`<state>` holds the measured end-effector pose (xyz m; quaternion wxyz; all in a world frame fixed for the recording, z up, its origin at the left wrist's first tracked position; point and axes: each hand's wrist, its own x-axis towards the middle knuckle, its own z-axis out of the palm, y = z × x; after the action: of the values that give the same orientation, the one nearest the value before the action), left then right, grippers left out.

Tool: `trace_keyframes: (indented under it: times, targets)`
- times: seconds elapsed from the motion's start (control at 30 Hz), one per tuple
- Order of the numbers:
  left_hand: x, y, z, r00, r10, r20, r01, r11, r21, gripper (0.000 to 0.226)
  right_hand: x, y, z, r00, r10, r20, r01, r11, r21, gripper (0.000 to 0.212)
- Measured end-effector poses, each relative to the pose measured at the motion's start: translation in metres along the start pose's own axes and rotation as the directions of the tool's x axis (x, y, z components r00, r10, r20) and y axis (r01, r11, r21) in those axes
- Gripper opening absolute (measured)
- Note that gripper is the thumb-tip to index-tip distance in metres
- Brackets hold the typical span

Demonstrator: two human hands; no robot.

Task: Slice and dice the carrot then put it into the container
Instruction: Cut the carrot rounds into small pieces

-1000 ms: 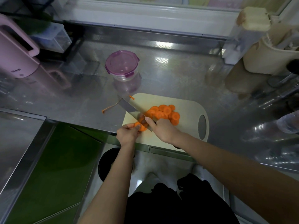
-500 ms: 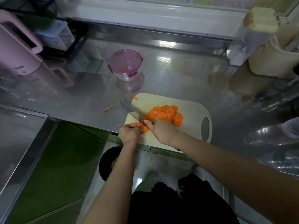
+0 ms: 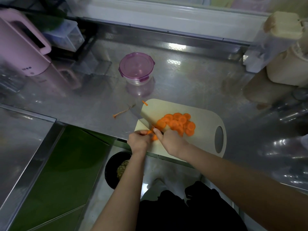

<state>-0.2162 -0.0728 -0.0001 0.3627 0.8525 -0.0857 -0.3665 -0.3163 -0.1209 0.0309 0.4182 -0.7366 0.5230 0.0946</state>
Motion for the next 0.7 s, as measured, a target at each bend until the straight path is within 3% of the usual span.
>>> trace_keyframes:
  times: [0.1,0.27,0.4,0.53,0.7]
  targets:
    - [0.001,-0.001,0.0,1.0,0.013,0.011,-0.013,1.0,0.006,0.008,0.006,0.007,0.004,1.0,-0.015,-0.007,0.016,0.989,0.149,0.05]
    - [0.0,-0.001,0.002,1.0,0.016,-0.011,-0.016,1.0,0.012,0.006,0.006,0.011,0.015,1.0,0.001,-0.016,0.0,0.999,0.048,0.047]
    - [-0.003,0.0,0.003,1.0,-0.008,-0.008,0.008,1.0,-0.016,0.008,0.005,0.011,0.003,0.996,-0.085,0.004,0.083,0.979,0.185,0.046]
    - [-0.006,0.0,0.005,0.998,-0.058,-0.009,0.057,0.993,-0.105,0.02,0.007,0.011,-0.012,0.992,-0.071,0.106,0.071,0.997,0.008,0.053]
    - [-0.007,0.002,0.004,0.999,-0.045,-0.01,0.044,0.997,-0.06,0.025,-0.008,0.009,-0.008,0.989,-0.135,0.068,0.136,0.991,-0.015,0.047]
